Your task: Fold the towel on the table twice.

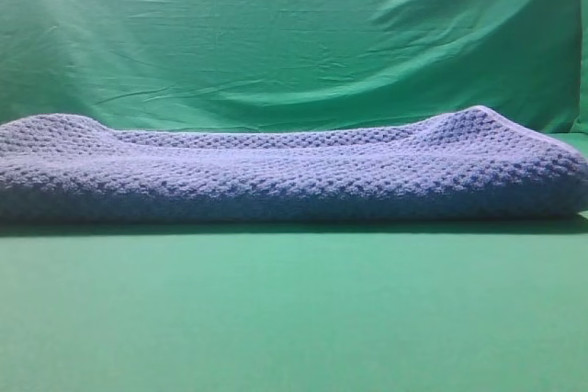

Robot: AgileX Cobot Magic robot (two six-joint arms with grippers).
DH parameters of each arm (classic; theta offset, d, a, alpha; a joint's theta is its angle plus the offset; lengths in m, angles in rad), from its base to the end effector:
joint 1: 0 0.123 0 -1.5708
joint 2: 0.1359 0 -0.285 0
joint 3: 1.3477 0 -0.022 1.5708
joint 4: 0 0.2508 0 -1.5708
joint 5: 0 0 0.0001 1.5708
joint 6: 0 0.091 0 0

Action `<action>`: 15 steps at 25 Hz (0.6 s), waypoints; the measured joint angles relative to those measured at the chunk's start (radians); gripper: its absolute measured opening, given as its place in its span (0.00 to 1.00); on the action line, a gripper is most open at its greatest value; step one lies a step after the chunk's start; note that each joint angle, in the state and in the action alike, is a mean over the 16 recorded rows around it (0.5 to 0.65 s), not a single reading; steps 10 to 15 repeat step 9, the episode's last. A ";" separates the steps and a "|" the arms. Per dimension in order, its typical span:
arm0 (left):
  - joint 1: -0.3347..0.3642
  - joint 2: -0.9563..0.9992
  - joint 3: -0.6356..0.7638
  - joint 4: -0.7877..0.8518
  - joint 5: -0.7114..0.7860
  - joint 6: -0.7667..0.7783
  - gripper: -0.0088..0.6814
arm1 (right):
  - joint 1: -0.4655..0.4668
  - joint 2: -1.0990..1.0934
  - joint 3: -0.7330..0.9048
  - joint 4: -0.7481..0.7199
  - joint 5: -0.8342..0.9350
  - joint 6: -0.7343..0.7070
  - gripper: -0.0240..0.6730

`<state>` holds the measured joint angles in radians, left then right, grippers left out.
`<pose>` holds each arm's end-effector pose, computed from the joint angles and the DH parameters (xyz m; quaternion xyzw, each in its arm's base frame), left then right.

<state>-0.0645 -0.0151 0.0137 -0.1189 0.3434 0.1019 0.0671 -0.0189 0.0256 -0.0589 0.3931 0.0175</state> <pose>0.0526 -0.0071 0.1786 0.0337 0.7898 -0.0386 0.6113 0.0517 0.0014 0.1703 -0.0354 0.8076 -0.0002 0.5887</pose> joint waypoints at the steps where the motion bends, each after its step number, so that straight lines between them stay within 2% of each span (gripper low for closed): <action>1: 0.000 0.000 0.000 0.000 0.000 0.000 0.09 | 0.000 0.000 0.000 0.000 0.000 0.000 0.09; 15: 0.000 0.000 0.000 0.000 0.000 0.000 0.09 | -0.001 0.000 0.000 0.000 0.000 0.000 0.11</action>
